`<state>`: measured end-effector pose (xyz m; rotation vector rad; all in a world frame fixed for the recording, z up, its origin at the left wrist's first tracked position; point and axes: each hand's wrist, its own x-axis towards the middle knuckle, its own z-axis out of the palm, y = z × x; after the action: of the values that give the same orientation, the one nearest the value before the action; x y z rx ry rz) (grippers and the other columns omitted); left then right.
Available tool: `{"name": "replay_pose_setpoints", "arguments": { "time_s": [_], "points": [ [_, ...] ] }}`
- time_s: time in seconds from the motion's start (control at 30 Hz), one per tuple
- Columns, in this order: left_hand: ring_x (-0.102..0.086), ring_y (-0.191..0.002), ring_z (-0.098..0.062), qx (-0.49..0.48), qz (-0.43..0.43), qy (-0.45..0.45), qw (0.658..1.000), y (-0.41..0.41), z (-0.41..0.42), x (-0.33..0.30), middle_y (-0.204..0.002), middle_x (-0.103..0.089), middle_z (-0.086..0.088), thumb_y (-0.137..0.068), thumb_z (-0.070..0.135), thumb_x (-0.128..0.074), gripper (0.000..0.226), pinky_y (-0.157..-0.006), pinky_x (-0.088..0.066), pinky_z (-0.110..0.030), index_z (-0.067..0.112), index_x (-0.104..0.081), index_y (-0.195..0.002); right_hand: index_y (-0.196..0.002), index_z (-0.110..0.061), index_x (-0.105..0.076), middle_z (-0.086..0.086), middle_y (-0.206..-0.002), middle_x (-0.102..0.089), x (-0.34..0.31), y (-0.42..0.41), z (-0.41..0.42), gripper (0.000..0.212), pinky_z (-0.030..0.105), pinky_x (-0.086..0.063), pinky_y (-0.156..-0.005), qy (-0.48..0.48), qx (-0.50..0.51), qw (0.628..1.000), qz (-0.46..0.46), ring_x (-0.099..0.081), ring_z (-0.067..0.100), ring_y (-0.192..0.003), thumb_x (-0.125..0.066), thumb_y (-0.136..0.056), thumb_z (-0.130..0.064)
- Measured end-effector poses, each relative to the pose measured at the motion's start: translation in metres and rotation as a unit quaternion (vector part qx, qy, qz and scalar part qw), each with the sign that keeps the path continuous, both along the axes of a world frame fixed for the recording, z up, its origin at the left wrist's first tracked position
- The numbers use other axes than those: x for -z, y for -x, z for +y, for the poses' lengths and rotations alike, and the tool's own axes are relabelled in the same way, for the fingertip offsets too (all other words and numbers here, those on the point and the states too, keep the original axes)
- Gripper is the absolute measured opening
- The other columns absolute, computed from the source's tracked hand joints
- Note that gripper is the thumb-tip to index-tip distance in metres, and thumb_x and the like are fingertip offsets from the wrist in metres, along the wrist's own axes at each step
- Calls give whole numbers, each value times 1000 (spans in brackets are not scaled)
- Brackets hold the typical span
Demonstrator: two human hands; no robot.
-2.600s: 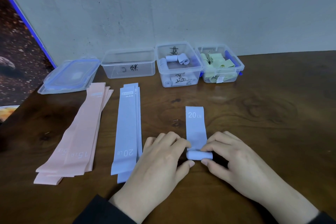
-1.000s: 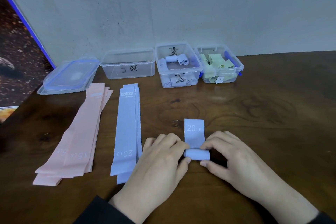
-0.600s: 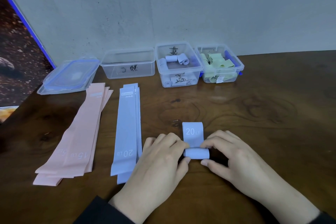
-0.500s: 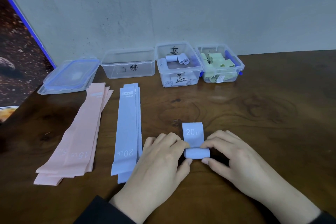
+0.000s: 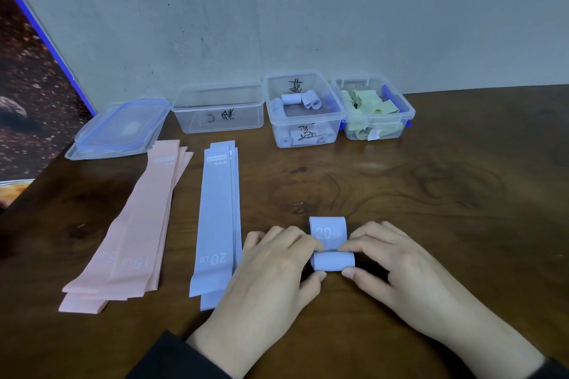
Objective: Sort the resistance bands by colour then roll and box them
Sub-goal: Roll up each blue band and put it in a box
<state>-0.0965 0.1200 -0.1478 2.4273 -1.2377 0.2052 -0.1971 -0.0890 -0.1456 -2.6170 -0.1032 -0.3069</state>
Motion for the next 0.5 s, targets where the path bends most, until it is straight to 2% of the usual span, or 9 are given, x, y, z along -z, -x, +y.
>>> {"name": "replay_pose_setpoints", "arguments": {
  "time_s": [0.1, 0.2, 0.4, 0.5],
  "points": [
    [-49, -93, -3, 3, -3, 1, 1000, 0, 0, 0, -103, -54, 22, -93, 48, -43, 28, -85, -45, -33, 36, -62, -111, -119, -37, -66, -28, -113, -53, -1, 0, 0, 35, 25, -48, -91, -6, 2, 1000, 2, -55, 8, -107, -55, -93, -58],
    [-48, -93, -2, 0, -7, 2, 1000, 0, 0, 0, -103, -53, 22, -93, 48, -44, 28, -85, -44, -33, 35, -62, -111, -115, -39, -64, -28, -114, -53, -2, 0, 0, 29, 27, -49, -90, -8, 4, 1000, 3, -54, 7, -109, -61, -90, -53],
    [-48, -93, -2, -3, 0, 4, 1000, 1, 0, -1, -101, -53, 22, -90, 49, -46, 27, -85, -45, -31, 36, -58, -110, -117, -36, -68, -28, -113, -53, -2, 1, 1, 37, 28, -49, -90, -7, 2, 1000, -1, -55, 10, -106, -50, -95, -59],
    [-48, -93, -1, -3, -4, 4, 1000, 2, 0, -1, -102, -52, 22, -92, 48, -44, 28, -85, -44, -32, 35, -61, -110, -118, -39, -66, -29, -114, -52, -3, 0, 1, 36, 27, -48, -92, -7, 3, 1000, 6, -54, 8, -110, -57, -91, -60]
  ]
}}
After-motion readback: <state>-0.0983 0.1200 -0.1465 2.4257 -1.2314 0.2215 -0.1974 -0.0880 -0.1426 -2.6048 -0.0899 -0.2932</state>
